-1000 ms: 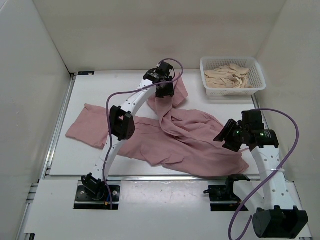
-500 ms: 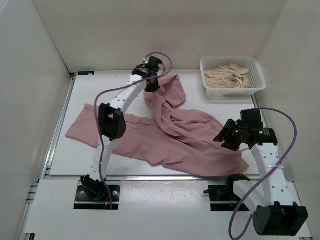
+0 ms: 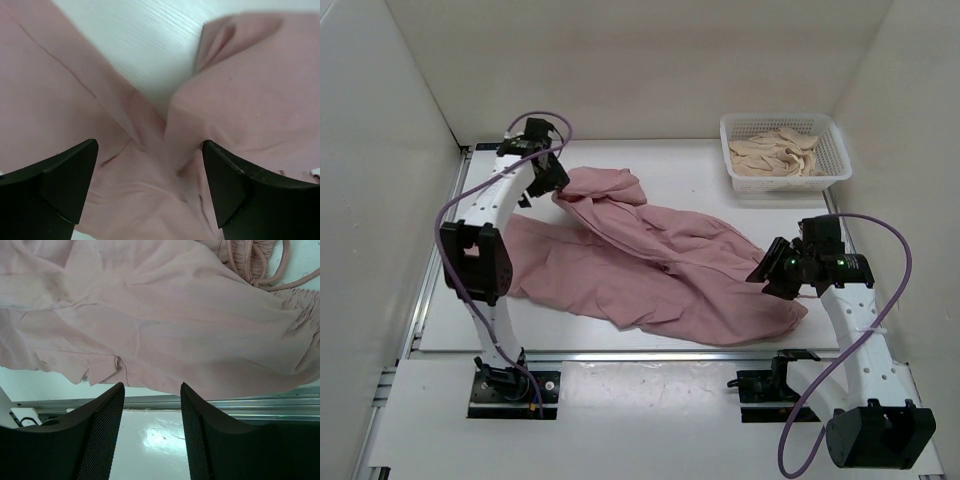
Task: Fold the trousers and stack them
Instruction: Flatten the trousers out
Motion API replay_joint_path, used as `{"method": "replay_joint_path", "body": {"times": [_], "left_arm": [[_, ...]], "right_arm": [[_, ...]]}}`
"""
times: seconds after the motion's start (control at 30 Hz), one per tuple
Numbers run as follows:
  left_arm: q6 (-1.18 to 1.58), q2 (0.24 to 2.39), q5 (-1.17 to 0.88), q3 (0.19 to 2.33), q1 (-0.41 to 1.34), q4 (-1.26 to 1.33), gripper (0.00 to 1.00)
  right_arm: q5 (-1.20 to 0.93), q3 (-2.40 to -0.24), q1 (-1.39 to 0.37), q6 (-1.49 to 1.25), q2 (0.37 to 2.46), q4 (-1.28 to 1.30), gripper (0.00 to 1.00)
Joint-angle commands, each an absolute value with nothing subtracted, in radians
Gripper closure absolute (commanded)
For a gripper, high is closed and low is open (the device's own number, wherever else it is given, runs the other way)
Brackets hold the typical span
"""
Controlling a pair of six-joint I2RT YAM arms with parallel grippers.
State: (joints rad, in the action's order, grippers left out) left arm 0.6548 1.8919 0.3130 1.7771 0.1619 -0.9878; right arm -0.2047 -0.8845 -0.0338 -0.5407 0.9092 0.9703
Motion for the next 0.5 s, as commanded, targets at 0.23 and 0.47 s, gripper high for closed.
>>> {"method": "replay_joint_path", "body": {"times": [0.23, 0.47], "left_arm": [[0.519, 2.014, 0.411, 2.189, 0.415, -1.094, 0.86], [0.405, 2.307, 0.41, 2.505, 0.532, -1.2, 0.0]], "right_arm": [[-0.193, -0.874, -0.032, -0.522, 0.905, 0.95, 0.46], [-0.193, -0.874, -0.032, -0.522, 0.905, 0.95, 0.46]]}}
